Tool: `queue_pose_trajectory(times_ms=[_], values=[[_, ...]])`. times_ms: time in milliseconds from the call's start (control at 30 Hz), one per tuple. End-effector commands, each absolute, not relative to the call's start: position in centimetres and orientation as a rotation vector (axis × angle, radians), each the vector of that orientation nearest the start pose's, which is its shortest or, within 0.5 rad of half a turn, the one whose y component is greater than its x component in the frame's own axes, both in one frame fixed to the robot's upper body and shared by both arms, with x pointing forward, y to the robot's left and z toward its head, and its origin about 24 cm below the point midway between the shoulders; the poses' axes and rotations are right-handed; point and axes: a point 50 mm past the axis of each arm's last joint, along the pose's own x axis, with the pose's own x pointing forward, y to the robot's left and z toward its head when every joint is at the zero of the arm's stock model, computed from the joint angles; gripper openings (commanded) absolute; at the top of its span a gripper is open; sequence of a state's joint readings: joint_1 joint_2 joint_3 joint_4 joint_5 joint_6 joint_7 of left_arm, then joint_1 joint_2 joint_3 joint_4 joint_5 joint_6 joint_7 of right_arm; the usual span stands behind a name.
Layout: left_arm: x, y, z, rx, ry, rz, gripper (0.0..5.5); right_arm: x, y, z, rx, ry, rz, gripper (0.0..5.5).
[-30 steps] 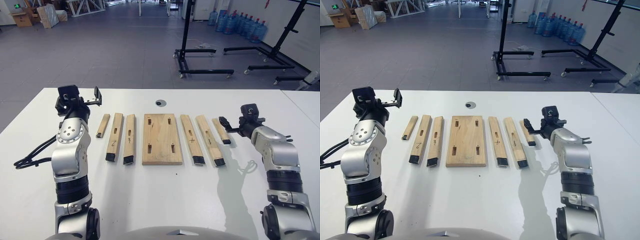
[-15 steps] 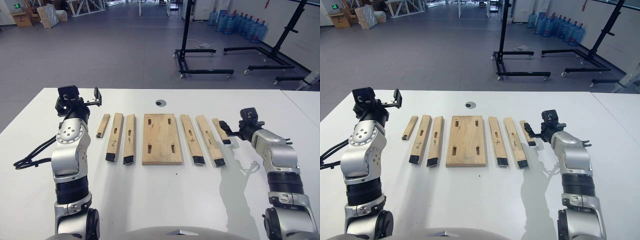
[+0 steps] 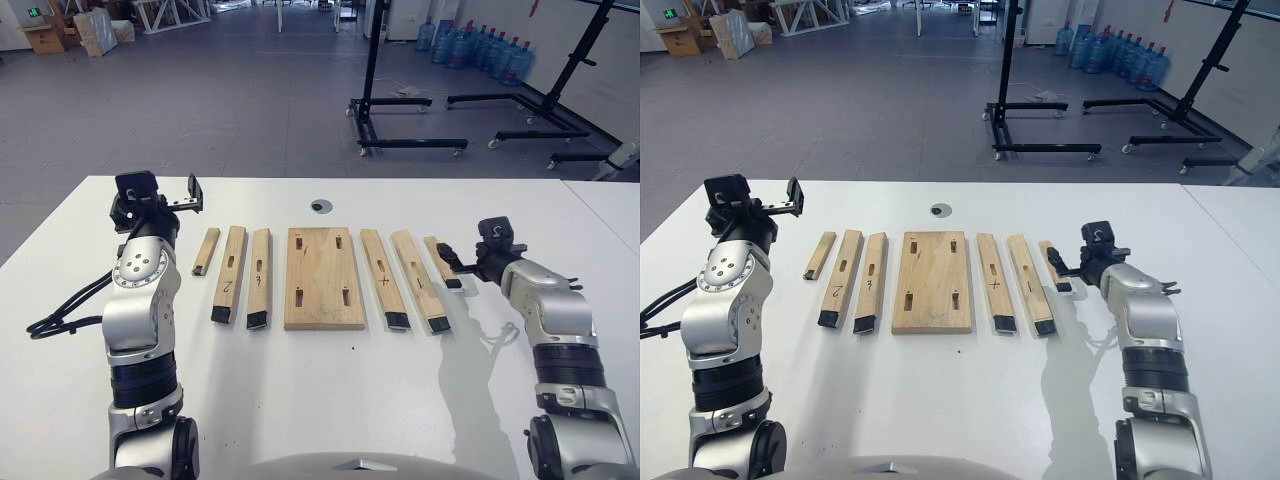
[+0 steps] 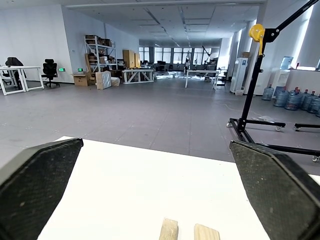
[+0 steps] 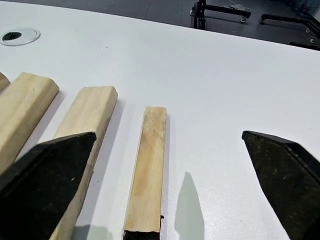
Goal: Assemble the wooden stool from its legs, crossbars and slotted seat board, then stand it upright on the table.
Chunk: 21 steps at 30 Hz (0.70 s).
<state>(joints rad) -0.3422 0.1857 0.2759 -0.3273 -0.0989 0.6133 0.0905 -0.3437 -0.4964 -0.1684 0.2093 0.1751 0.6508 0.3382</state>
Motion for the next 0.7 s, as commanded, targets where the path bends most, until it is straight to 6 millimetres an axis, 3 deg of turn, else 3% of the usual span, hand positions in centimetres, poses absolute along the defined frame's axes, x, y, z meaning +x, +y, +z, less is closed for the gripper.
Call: queue_pose_trajectory(times_ms=[33, 267, 467, 700], values=[[28.9, 22.4, 16.0, 0.035, -0.076, 0.272, 5.38, 30.5, -26.4, 5.3, -0.128, 0.536, 0.104, 5.4], [28.8, 22.3, 15.8, 0.029, -0.076, 0.277, 5.38, 31.2, -27.5, 4.1, -0.097, 0.568, 0.084, 5.4], [28.7, 21.8, 15.6, 0.025, -0.072, 0.266, 5.4, 29.7, -27.3, 1.6, -0.05, 0.69, 0.085, 4.21], [28.6, 21.9, 15.5, 0.029, -0.073, 0.263, 5.4, 27.9, -27.7, 0.9, 0.006, 0.794, 0.049, 3.11]])
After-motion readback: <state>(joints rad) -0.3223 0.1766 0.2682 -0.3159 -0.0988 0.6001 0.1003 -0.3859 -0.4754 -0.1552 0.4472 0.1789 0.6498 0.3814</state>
